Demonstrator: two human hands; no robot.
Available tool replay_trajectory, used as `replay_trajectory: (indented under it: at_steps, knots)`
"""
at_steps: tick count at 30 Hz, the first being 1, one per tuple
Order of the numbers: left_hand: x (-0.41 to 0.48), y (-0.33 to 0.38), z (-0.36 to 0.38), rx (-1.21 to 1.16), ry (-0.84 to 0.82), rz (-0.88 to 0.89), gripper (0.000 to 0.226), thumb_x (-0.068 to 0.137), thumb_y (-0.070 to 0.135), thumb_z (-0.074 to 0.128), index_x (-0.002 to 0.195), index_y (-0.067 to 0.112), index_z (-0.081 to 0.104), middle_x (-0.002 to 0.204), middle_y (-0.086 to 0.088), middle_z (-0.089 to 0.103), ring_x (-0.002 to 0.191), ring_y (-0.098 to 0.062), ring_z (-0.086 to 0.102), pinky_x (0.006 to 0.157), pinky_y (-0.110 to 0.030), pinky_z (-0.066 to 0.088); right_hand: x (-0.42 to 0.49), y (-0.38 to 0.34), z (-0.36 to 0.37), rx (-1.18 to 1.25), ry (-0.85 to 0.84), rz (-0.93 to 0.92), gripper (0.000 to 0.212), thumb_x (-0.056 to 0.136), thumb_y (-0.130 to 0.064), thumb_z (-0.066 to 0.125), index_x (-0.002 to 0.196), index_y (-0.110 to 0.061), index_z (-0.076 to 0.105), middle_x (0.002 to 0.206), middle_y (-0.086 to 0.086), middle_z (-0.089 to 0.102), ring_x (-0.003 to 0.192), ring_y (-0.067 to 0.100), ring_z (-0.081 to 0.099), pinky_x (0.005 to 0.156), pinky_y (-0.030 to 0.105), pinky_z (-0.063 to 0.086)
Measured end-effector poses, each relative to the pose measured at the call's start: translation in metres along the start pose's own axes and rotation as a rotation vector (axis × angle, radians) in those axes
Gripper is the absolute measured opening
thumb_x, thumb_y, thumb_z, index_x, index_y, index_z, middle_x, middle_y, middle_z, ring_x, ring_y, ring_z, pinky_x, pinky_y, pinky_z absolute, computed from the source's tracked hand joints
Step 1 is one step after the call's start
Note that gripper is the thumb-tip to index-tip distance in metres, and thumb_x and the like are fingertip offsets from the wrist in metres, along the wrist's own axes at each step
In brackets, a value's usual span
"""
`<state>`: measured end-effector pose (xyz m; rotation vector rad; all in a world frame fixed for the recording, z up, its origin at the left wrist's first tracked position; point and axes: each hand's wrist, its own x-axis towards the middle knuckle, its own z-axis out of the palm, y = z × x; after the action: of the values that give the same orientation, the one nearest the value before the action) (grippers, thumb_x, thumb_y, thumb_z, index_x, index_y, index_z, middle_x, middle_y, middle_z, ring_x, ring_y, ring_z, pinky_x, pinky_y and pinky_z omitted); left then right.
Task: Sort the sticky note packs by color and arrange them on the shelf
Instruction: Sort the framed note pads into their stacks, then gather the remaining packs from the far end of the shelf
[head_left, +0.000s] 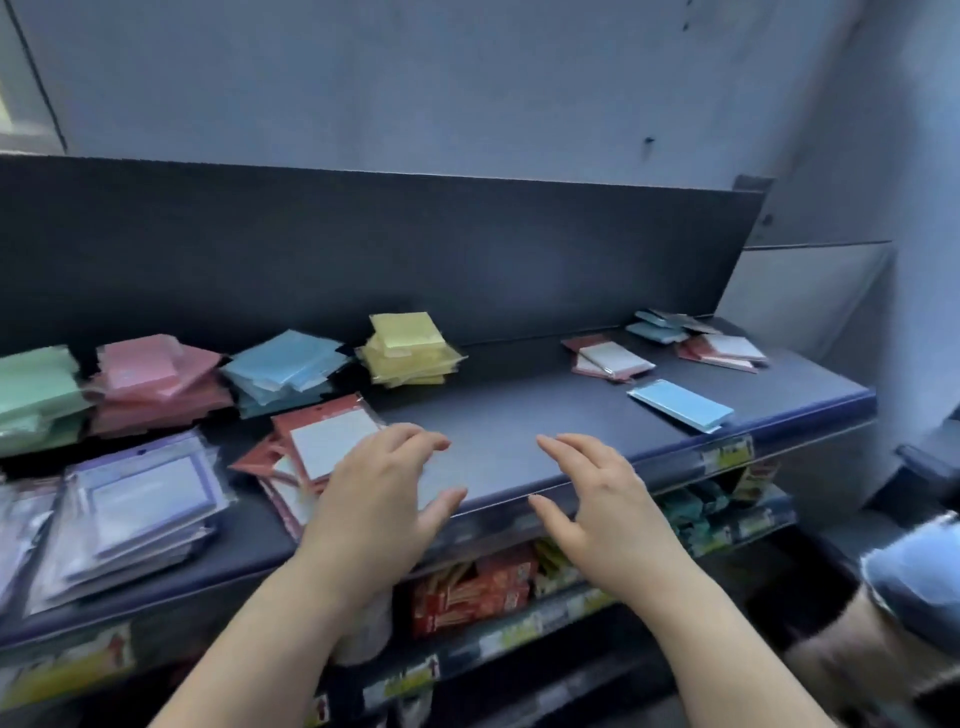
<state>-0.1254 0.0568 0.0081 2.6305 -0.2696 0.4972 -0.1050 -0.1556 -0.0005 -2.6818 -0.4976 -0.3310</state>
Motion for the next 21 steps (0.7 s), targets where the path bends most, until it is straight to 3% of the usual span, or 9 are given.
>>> replay_trajectory:
  at_steps: [11,21]
  knots:
    - [0.075,0.116,0.078,0.041,-0.117,0.060,0.050,0.088,0.052,0.054,0.133,0.030,0.046,0.133,0.013,0.047,0.124,-0.011,0.043,0.102,-0.026,0.035,-0.001,0.133,-0.050,0.056,0.041,0.019,0.057,0.092,-0.041,0.053,0.144,-0.026,0.035,0.143,-0.009,0.037,0.133,0.009,0.028,0.114,0.030,0.023]
    - [0.204,0.132,0.130,0.110,-0.436,0.052,0.059,0.091,0.052,0.051,0.143,0.032,0.031,0.146,0.005,0.035,0.126,-0.019,0.044,0.101,-0.037,0.040,0.045,0.196,-0.058,0.070,0.087,0.130,0.054,0.090,-0.035,0.058,0.141,-0.024,0.041,0.139,-0.007,0.041,0.130,0.012,0.034,0.112,0.033,0.026]
